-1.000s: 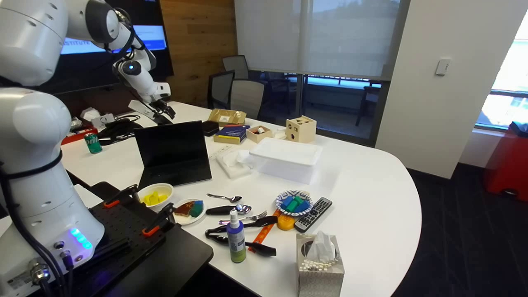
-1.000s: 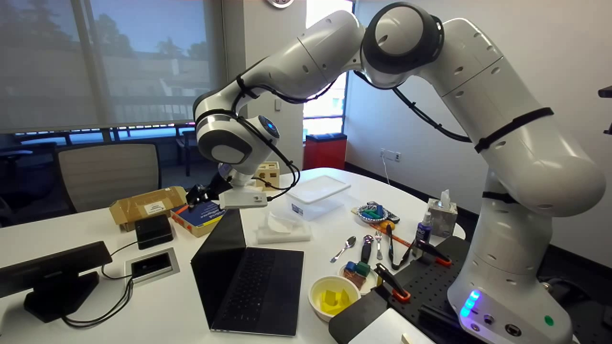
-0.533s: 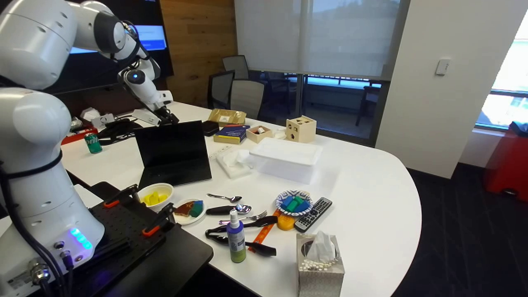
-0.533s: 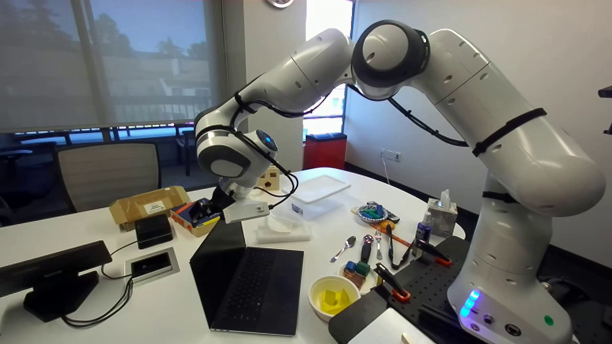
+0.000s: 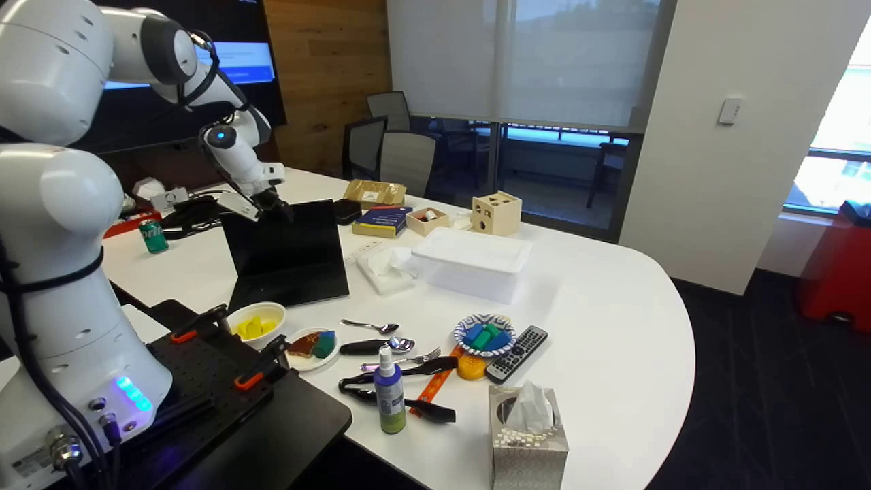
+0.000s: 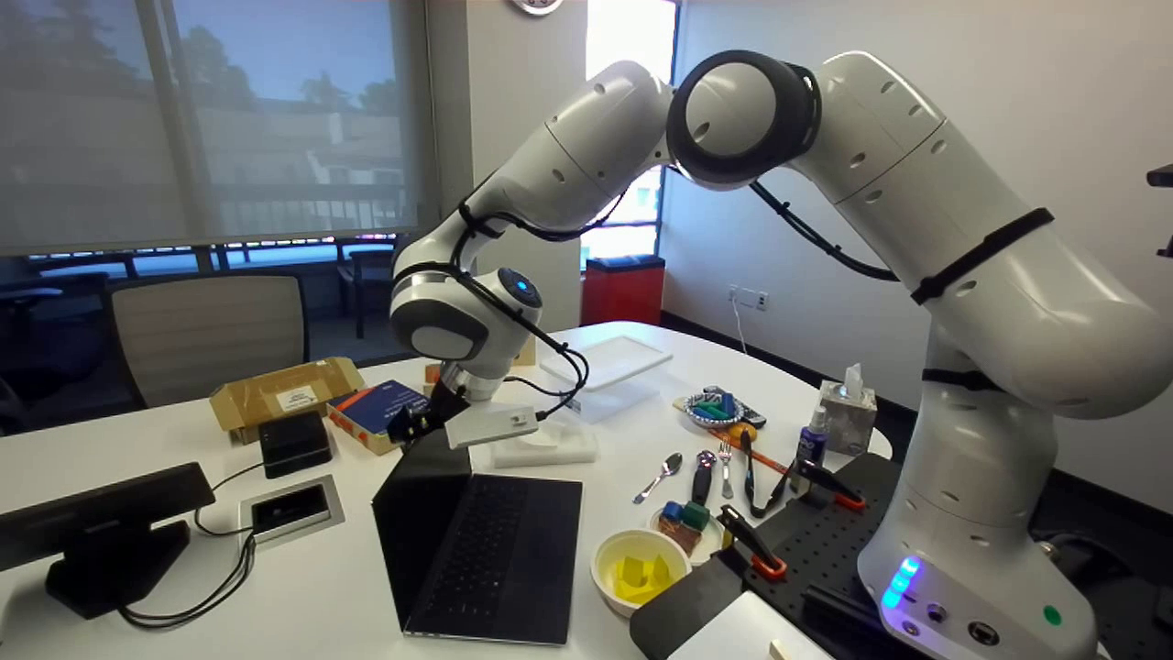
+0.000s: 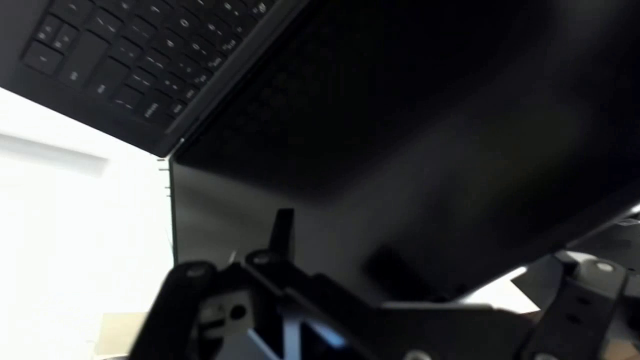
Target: Use the tissue to clean the laptop's screen
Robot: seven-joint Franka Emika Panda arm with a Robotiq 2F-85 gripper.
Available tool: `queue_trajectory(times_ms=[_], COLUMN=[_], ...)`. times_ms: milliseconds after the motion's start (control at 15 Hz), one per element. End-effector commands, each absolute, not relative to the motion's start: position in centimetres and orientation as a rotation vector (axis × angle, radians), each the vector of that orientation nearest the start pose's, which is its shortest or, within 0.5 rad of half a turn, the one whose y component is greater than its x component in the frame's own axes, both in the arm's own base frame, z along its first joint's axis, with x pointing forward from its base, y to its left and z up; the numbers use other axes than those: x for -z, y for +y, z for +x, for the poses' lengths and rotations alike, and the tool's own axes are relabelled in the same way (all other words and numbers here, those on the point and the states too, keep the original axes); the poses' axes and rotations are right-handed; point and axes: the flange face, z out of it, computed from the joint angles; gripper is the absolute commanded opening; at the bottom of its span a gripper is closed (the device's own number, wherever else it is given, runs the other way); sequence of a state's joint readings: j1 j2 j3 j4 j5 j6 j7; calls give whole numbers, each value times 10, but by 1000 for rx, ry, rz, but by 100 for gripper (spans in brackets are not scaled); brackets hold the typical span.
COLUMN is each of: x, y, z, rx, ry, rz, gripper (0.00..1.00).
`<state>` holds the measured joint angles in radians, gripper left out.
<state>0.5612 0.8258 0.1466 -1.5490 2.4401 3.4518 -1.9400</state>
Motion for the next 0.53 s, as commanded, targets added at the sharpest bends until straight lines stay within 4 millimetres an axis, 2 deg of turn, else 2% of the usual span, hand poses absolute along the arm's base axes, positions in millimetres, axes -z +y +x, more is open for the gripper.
queue_trajectory(times_ms=[0, 467], x=[-139, -121], y=[307, 274], z=[489, 459], rx=[670, 626], ry=[45, 335], rz=[-2917, -2988], gripper=[100, 100])
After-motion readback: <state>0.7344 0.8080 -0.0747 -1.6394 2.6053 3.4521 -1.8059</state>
